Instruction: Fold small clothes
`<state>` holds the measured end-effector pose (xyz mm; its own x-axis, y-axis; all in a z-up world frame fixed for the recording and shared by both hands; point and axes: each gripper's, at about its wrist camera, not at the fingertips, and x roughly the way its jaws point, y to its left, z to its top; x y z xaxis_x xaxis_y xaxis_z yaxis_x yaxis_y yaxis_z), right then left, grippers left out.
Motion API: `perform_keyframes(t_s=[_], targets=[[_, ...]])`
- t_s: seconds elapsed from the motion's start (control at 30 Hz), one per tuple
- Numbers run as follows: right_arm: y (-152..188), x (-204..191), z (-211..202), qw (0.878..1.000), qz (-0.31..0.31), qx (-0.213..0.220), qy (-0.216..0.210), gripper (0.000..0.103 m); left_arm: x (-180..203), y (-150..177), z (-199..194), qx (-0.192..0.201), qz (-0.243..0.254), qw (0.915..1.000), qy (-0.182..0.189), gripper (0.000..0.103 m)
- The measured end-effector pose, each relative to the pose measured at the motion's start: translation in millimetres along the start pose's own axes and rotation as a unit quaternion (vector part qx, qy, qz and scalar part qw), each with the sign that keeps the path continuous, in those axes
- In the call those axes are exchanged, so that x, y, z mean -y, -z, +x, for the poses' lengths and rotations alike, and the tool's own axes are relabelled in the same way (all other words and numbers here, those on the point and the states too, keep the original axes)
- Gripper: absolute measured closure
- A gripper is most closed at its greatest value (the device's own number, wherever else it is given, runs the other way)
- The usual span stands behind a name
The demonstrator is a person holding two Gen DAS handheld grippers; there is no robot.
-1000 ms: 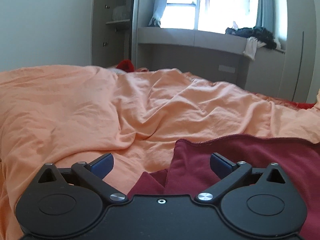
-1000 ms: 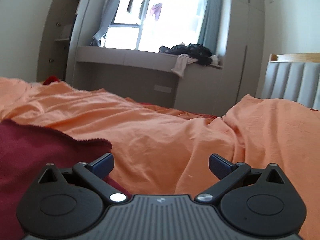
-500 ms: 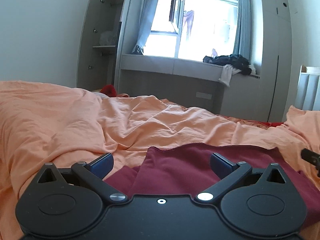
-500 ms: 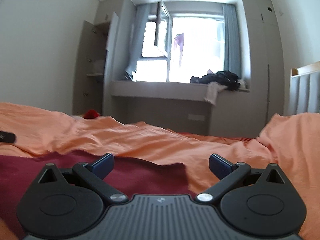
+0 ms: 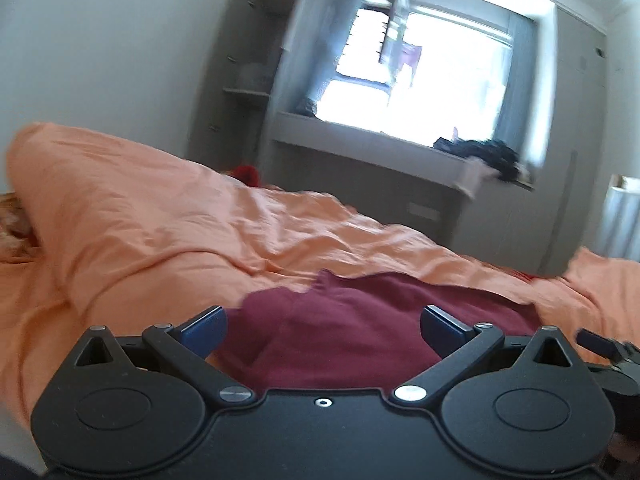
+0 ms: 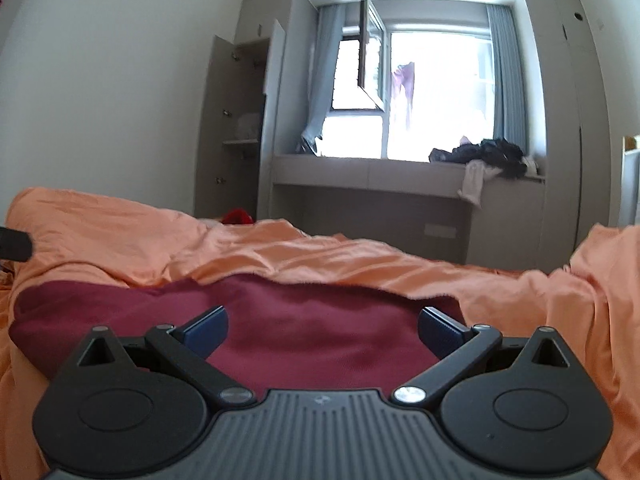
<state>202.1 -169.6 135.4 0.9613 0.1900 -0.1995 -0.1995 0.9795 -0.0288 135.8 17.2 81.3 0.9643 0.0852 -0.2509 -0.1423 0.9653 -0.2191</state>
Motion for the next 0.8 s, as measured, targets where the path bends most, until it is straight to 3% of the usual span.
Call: perform_keyframes(t_s=[0.1, 0.23, 0.53, 0.8], targets=[[4.5, -4.3, 0.7, 1.000, 0.001, 0.000, -0.012, 0.000, -9.2, 8.3, -0.9, 0.013, -0.010, 0.9993, -0.032, 0.001], [9.8, -14.5, 5.1, 1.000, -0.014, -0.006, -0.018, 0.000, -21.1, 13.2, 10.0, -0.012, -0.017, 0.9988, -0.043, 0.001], [32.6, -35.1, 11.0, 0.999, -0.041, -0.011, -0.011, 0.000, -42.0, 23.6, 26.2, -0.067, -0.069, 0.9946, -0.039, 0.001], [42.8, -36.6, 8.7, 1.000, -0.019, 0.002, 0.011, 0.000, -45.0, 30.2, 35.2, -0.093, -0.078, 0.9918, -0.039, 0.001]])
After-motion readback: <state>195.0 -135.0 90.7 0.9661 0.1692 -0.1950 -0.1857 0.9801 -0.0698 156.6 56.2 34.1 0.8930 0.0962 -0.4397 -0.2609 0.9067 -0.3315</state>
